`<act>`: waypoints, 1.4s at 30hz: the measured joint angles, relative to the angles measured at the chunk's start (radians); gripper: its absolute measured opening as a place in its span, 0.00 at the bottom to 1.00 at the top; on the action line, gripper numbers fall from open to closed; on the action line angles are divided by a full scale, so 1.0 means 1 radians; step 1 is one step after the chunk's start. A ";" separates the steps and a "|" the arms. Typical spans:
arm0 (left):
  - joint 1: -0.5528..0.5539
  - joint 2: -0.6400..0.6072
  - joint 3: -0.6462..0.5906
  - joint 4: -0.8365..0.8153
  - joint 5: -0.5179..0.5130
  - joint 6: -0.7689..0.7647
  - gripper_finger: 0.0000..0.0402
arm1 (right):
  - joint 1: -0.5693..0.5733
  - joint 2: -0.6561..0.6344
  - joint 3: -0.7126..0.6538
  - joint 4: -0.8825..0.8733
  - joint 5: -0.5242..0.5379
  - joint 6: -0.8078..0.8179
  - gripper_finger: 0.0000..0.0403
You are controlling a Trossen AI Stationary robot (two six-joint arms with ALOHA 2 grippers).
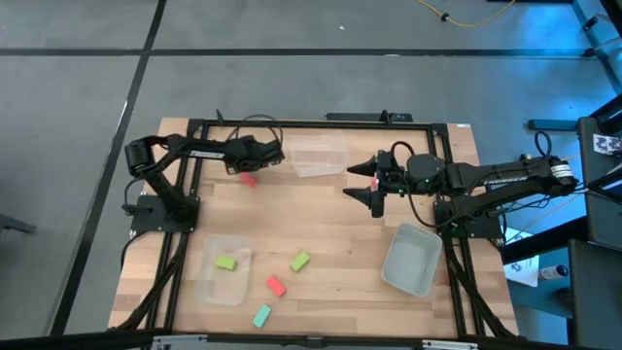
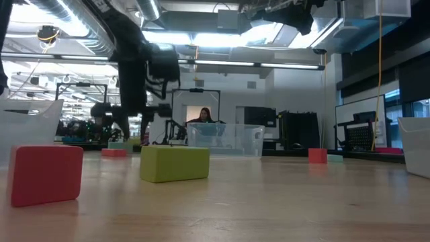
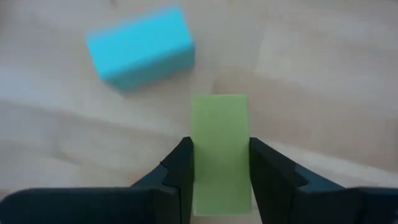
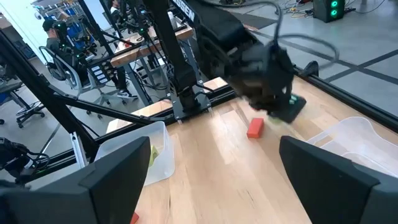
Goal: Sort & place blocks by color
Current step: Put the top green block into the bottom left transparent bin
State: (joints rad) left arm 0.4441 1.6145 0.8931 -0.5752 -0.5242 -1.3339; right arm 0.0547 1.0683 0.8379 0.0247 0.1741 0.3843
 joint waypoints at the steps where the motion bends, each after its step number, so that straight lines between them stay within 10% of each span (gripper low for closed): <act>1: 0.005 -0.033 0.000 -0.002 -0.015 0.040 0.28 | 0.000 0.000 0.000 0.000 0.000 0.000 0.89; 8: -0.021 -0.377 0.000 0.042 -0.046 0.515 0.28 | 0.000 0.000 0.000 0.007 -0.003 0.000 0.89; 18: -0.201 -0.835 0.002 0.312 0.388 0.956 0.28 | 0.000 0.000 0.000 0.019 -0.019 0.002 0.89; 28: -0.510 -0.832 -0.084 0.695 0.307 1.084 0.28 | 0.000 0.000 0.000 0.125 -0.092 0.000 0.89; 42: -0.532 -0.815 -0.303 1.124 0.301 1.004 0.28 | 0.000 0.000 0.000 0.195 -0.090 0.004 0.89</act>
State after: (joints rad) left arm -0.0875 0.7997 0.5900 0.5491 -0.2227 -0.3298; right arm 0.0544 1.0679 0.8375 0.2201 0.0845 0.3882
